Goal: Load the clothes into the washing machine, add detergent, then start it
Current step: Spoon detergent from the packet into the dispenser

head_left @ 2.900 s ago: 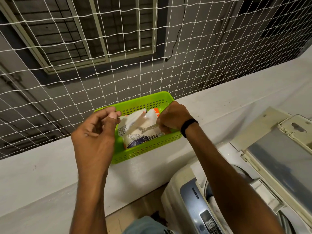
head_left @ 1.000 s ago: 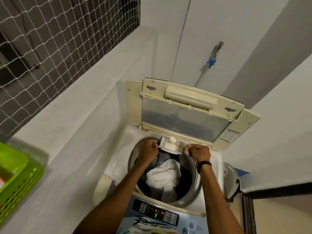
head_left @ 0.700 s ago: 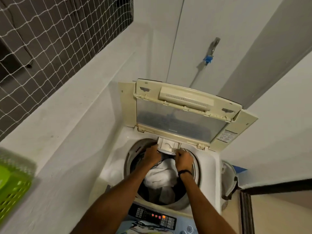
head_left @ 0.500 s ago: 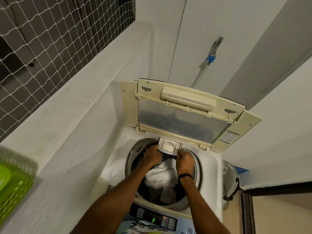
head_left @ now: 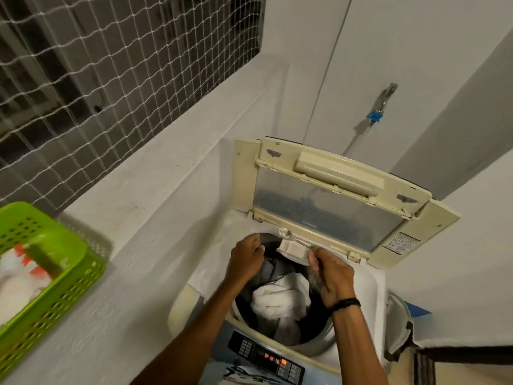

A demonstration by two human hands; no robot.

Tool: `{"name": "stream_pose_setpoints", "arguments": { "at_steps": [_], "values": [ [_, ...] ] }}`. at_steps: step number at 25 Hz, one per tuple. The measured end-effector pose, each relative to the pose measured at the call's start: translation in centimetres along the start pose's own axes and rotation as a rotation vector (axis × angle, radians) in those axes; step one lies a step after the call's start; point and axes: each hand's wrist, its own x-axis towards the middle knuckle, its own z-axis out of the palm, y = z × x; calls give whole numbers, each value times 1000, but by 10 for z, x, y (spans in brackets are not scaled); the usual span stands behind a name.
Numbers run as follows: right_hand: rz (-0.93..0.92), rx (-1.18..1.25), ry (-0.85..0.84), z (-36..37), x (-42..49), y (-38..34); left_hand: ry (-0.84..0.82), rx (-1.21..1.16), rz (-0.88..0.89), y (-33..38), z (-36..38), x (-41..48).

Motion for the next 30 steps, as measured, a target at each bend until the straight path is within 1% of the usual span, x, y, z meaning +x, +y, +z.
{"name": "stream_pose_setpoints", "arguments": {
  "at_steps": [1,4,6,7,8,9,10,11,13,15,17,18,19,20,21,22,23,24,26,28,30],
  "values": [
    [15,-1,-73,8,-8,-6,36,-38,8,1,-13,-9],
    [46,121,-260,40,-44,-18,150,-184,-12,4,-60,-49],
    [-11,57,-384,65,-74,-33,230,-253,21,15,-89,-74],
    [29,77,-500,82,-89,-34,306,-287,33,13,-110,-92],
    [116,54,-616,110,-105,-23,424,-309,48,4,-139,-118],
    [90,-19,-625,114,-111,-32,473,-334,103,16,-149,-130],
    [78,-104,-671,127,-123,-32,554,-347,149,18,-167,-148],
    [115,-183,-735,145,-140,-28,666,-348,176,14,-186,-170],
    [91,-312,-863,178,-163,-20,906,-247,209,11,-219,-208],
    [34,-375,-989,212,-193,-10,1138,-154,146,4,-248,-240],
    [-118,-462,-1111,240,-218,4,1282,-126,20,-10,-275,-261],
    [-218,-528,-1166,253,-227,12,1305,-48,-53,-20,-286,-268],
    [-366,-621,-1186,266,-232,21,1292,73,-130,-32,-296,-273],
    [-596,-764,-1189,278,-234,32,1254,181,-193,-44,-305,-275],
    [-851,-955,-1164,290,-234,43,1216,244,-243,-54,-311,-276],
    [-1096,-1140,-1104,301,-235,51,1187,266,-273,-62,-315,-276],
    [-1227,-1277,-1025,308,-237,57,1169,273,-285,-66,-317,-275],
    [-1259,-1373,-982,313,-238,58,1161,279,-283,-68,-318,-274],
    [-1204,-1491,-977,318,-239,57,1154,284,-278,-70,-319,-273],
    [-1074,-1546,-1053,322,-240,55,1150,257,-291,-74,-321,-272],
    [-895,-1553,-1076,326,-242,55,1147,212,-316,-76,-321,-271]
  ]
}}
